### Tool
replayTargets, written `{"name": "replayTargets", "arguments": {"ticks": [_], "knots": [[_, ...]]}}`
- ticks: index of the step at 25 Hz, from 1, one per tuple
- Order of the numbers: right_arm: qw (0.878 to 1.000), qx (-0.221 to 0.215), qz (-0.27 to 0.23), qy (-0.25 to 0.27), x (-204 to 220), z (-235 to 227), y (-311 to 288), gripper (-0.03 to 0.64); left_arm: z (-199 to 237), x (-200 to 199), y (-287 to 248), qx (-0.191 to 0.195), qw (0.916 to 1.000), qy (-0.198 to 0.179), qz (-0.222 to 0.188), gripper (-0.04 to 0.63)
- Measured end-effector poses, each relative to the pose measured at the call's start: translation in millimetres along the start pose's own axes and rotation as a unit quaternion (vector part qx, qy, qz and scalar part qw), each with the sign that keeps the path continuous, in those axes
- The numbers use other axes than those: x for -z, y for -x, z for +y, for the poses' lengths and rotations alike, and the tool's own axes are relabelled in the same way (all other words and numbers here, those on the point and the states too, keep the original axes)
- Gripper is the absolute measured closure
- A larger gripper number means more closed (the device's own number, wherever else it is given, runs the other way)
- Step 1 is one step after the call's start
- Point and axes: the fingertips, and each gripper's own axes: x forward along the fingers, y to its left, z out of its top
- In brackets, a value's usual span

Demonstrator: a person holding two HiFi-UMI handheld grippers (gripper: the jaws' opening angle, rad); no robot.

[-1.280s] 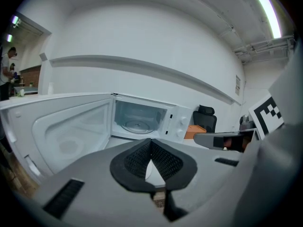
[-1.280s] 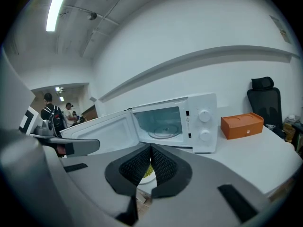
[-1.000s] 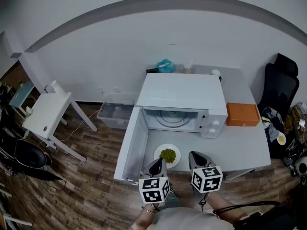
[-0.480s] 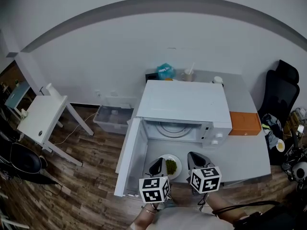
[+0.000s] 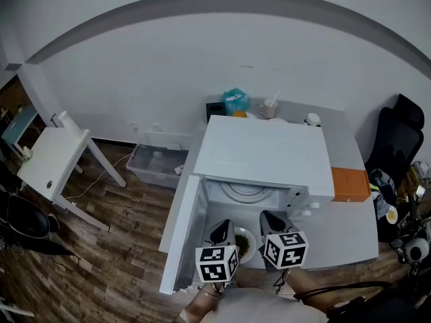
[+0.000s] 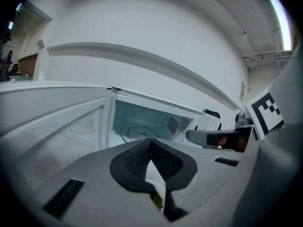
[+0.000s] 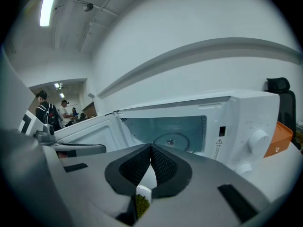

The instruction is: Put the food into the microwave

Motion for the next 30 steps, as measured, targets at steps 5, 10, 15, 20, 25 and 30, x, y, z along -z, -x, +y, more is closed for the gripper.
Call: {"name": "replayTargets", "arguments": {"ticks": [5, 10, 15, 20, 25, 30], "knots": [[1.000, -0.006, 0.002, 0.001, -7.0, -1.0, -20.0, 0.600, 8.3, -5.7, -17.2, -0.001, 1.0000, 0.003, 0.003, 0.592], [1.000, -0.014, 0.016, -0.008, -0.5, -5.2, -28.8, 0.600, 10.8, 1.1, -28.6, -0.007, 0.9998, 0.010, 0.016, 0.592], [0.999, -0.045, 0.025, 0.006, -0.2, -4.7, -37.9, 0.600, 10.2, 11.8, -36.4, -0.028, 0.9988, 0.022, 0.033, 0.592], [0.995, -0.085, 0.044, 0.021, 4.5, 5.0, -43.3, 0.600, 10.2, 11.4, -36.3, -0.057, 0.9972, 0.030, 0.036, 0.592], [0.994, -0.096, 0.051, 0.021, 17.3, 4.6, -46.4, 0.600, 11.7, 16.0, -39.0, -0.073, 0.9960, 0.040, 0.035, 0.592], [0.993, -0.097, 0.065, 0.021, 29.9, 1.4, -46.9, 0.597, 6.8, 29.2, -37.5, -0.054, 0.9954, 0.067, 0.043, 0.581]]}}
